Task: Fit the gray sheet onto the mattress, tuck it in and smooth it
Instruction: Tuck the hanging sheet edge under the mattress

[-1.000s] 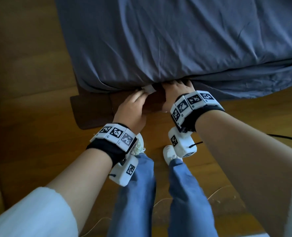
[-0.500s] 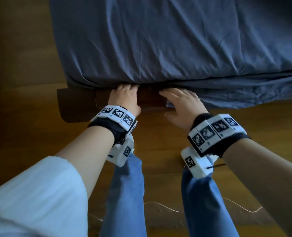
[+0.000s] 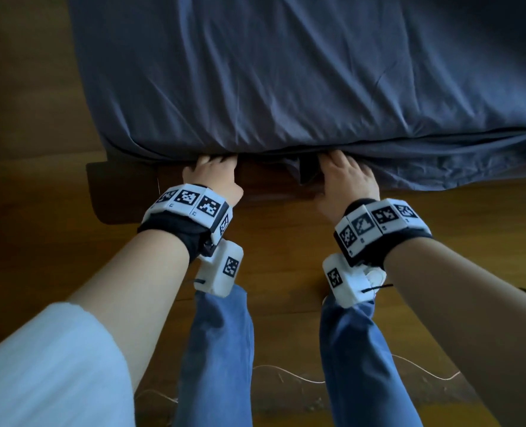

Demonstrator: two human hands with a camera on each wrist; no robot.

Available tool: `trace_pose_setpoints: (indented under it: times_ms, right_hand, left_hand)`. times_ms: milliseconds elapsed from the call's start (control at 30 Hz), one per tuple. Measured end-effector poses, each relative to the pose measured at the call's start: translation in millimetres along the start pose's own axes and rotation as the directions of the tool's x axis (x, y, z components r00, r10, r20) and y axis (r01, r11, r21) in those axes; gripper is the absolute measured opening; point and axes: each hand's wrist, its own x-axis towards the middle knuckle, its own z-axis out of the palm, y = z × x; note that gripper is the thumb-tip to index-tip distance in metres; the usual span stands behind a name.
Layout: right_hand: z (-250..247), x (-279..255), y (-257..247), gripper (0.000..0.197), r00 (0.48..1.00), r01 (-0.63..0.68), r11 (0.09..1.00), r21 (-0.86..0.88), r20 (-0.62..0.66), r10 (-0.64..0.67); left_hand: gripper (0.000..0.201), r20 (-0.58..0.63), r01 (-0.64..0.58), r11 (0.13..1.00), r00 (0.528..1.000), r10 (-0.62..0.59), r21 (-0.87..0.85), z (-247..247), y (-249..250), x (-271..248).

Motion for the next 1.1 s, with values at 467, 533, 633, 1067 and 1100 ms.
trace_pose_setpoints:
  times_ms: [467, 533, 633, 1067, 1100]
  right_hand:
    - [-17.7, 36.7, 5.1, 0.052, 0.986, 0.023, 0.993, -0.112, 0.166, -0.004]
    - [-14.3, 31.3, 15.0, 0.067, 0.982, 0.053, 0.998, -0.044, 0.186, -0.044]
    - [-8.4, 15.4, 25.2, 0.082, 0.981, 0.106, 0.994, 0.036, 0.157, -0.111]
    - [11.2, 9.5, -1.0, 0.076, 0.976, 0.215, 0.964, -0.156, -0.007, -0.218]
    - [9.4, 13.3, -4.0, 0.073, 0.983, 0.179, 0.972, -0.152, -0.017, -0.183]
  left_hand:
    - [0.075, -0.202, -0.243, 0.97, 0.951, 0.233, -0.026, 16.9, 44.3, -5.7]
    - [0.072, -0.198, -0.189, 0.982, 0.962, 0.187, 0.01, 17.5, 50.1, -1.0]
    - [0.075, -0.156, -0.138, 0.988, 0.977, 0.147, 0.068, 17.7, 54.4, 1.0]
    - [0.053, -0.122, -0.095, 0.992, 0.987, 0.105, 0.086, -1.4, 56.0, 5.0]
    - [0.055, -0.111, -0.098, 0.991, 0.988, 0.107, 0.089, -2.3, 55.8, 4.8]
